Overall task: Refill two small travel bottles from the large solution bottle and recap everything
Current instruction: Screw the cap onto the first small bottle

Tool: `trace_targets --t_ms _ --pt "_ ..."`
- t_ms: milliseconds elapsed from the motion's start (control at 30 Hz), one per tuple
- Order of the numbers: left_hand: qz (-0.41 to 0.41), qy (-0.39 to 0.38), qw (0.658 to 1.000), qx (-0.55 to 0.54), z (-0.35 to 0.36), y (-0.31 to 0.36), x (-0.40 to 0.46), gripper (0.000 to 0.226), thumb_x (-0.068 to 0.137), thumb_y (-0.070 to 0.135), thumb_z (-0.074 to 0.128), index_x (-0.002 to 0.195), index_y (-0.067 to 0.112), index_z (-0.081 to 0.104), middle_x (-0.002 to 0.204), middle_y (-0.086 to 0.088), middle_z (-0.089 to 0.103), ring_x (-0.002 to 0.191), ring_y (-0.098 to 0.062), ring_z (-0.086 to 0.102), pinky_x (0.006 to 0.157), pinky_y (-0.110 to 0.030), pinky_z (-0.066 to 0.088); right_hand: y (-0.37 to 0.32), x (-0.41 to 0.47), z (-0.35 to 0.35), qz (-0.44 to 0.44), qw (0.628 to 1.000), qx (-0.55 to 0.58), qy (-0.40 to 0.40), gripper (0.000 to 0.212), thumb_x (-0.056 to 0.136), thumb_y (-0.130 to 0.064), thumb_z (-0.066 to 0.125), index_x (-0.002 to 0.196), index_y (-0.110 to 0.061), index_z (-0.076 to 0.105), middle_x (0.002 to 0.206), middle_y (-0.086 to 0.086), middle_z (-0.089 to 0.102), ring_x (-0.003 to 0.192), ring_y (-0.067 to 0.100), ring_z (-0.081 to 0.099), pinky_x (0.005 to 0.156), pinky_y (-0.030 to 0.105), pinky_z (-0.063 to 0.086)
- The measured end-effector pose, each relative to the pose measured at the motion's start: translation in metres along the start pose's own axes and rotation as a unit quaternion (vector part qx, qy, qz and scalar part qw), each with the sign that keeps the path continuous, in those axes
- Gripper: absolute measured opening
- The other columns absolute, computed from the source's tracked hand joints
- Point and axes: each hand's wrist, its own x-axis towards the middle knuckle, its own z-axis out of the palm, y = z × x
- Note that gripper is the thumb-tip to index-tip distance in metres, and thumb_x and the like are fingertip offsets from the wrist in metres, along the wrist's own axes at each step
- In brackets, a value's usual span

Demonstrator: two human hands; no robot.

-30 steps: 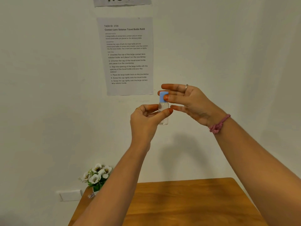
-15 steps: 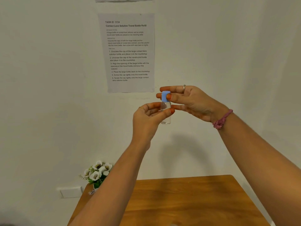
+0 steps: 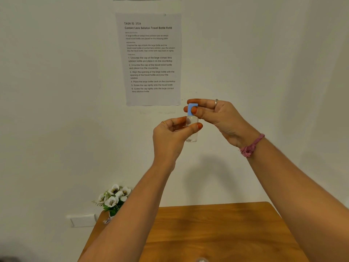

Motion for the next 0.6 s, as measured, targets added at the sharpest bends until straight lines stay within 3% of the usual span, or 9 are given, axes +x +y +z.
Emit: trace_targets --t_ms 67,300,433,600 --pt "-0.001 0.005 1.0 0.003 0.0 0.0 0.0 0.045 0.064 0.02 0.087 0.105 0.007 0.072 0.093 -0.003 0.075 0.085 -0.015 0.072 0.08 -0.026 0.057 0.0 -0.001 0.001 0.004 1.0 0.011 0.006 0.021 0.087 -0.022 0.063 0.107 -0.026 0.066 0.097 -0.01 0.073 0.097 -0.001 0.067 0.096 0.016 0.043" --pt "0.005 0.019 1.0 -0.003 0.0 -0.001 -0.001 0.044 0.063 0.02 0.088 0.102 0.007 0.072 0.091 -0.003 0.075 0.084 -0.014 0.072 0.073 -0.02 0.056 -0.001 -0.004 0.012 0.0 0.997 0.028 0.073 0.03 0.085 -0.016 0.066 0.115 -0.012 0.066 0.097 -0.003 0.071 0.08 -0.01 0.066 0.069 0.001 0.045" --pt "0.007 0.016 1.0 -0.006 0.001 -0.002 -0.001 0.044 0.064 0.019 0.088 0.103 0.007 0.072 0.093 -0.002 0.075 0.084 -0.012 0.072 0.074 -0.02 0.056 0.001 -0.006 0.017 -0.004 0.994 0.032 0.102 0.029 0.084 -0.017 0.067 0.113 -0.015 0.066 0.098 -0.004 0.07 0.081 -0.009 0.066 0.072 0.001 0.046" --pt "0.0 -0.002 1.0 -0.019 -0.002 -0.008 -0.002 0.048 0.067 0.017 0.086 0.11 0.007 0.068 0.099 -0.004 0.074 0.087 -0.012 0.072 0.078 -0.021 0.057 0.003 -0.01 0.019 0.007 0.996 0.037 0.076 0.029 0.087 -0.016 0.065 0.116 -0.016 0.064 0.104 -0.003 0.071 0.088 -0.007 0.066 0.071 0.002 0.046"
